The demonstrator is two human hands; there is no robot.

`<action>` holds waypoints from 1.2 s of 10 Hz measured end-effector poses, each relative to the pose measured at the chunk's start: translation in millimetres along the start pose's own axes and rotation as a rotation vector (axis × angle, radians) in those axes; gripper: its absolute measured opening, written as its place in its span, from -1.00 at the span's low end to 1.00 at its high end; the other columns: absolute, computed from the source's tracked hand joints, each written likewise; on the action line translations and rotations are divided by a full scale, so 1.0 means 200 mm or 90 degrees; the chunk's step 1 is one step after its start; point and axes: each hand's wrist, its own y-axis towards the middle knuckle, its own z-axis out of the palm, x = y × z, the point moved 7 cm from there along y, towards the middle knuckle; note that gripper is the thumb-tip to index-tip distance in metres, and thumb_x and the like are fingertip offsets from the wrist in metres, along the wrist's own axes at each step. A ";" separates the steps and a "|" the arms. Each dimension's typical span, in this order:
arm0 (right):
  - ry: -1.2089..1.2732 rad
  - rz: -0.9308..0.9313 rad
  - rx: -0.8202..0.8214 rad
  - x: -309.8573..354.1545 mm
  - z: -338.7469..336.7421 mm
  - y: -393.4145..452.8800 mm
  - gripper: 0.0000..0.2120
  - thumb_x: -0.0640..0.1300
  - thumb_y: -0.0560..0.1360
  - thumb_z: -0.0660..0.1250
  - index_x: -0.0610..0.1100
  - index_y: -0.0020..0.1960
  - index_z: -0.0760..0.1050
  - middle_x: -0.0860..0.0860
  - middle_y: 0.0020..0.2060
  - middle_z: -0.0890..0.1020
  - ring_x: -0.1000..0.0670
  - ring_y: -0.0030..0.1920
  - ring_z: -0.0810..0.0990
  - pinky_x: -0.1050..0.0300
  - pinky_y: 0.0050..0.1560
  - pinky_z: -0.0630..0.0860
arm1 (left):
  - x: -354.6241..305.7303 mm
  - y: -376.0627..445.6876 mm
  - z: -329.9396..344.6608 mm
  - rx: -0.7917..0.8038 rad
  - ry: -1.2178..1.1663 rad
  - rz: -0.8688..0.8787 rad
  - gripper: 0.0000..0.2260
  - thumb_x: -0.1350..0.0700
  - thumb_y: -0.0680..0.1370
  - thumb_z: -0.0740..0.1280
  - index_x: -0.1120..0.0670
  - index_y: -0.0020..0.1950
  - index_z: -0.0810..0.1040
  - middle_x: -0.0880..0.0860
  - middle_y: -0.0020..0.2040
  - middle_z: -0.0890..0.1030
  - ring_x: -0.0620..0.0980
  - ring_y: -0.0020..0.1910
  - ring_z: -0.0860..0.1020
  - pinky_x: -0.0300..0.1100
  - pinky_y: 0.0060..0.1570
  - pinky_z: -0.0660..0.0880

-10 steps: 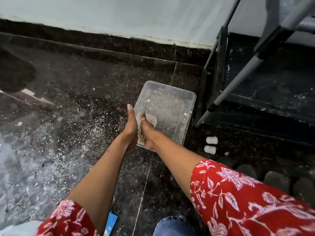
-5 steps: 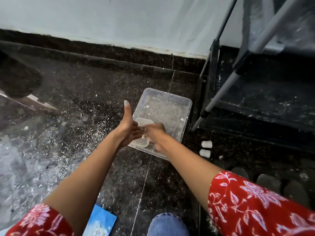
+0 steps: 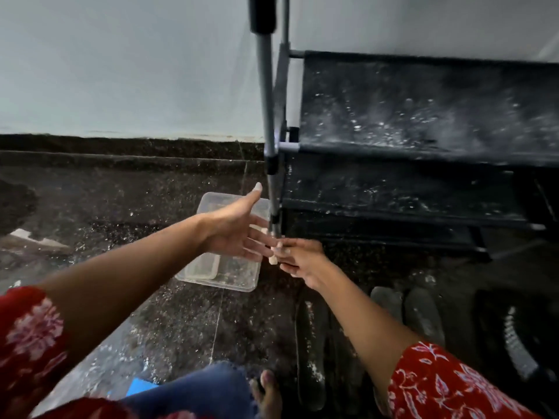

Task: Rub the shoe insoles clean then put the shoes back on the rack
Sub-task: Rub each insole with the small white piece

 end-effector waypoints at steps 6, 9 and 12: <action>-0.052 0.156 -0.144 -0.81 -0.66 0.00 -0.75 -0.41 0.50 0.26 -0.14 -0.28 0.43 -0.06 -0.31 0.48 0.04 -0.35 0.46 0.29 -0.39 0.47 | 0.84 0.50 0.39 -0.245 -0.034 -0.091 -0.69 0.12 0.62 0.17 0.17 -0.32 0.36 0.07 -0.48 0.36 -0.14 -0.73 0.30 -0.42 -0.69 0.18; -0.237 0.180 -0.149 -1.01 -0.63 0.01 -0.82 -0.30 0.42 0.40 -0.22 0.01 0.63 -0.06 -0.18 0.60 0.03 -0.18 0.56 0.17 -0.09 0.57 | 1.18 0.65 0.46 -0.248 -0.054 -0.140 -0.37 -0.22 0.56 0.17 0.32 0.29 0.45 0.32 0.26 0.50 0.28 0.20 0.51 -0.05 -0.01 0.51; -0.262 0.181 -0.158 -1.04 -0.63 0.02 -0.96 -0.33 0.37 0.45 -0.23 -0.20 0.63 -0.17 -0.11 0.67 -0.09 -0.14 0.65 0.01 -0.01 0.60 | 1.19 0.63 0.48 -0.234 -0.072 -0.145 -0.44 -0.12 0.59 0.18 0.39 0.24 0.45 0.39 0.18 0.52 0.11 -0.41 0.48 -0.35 -0.60 0.28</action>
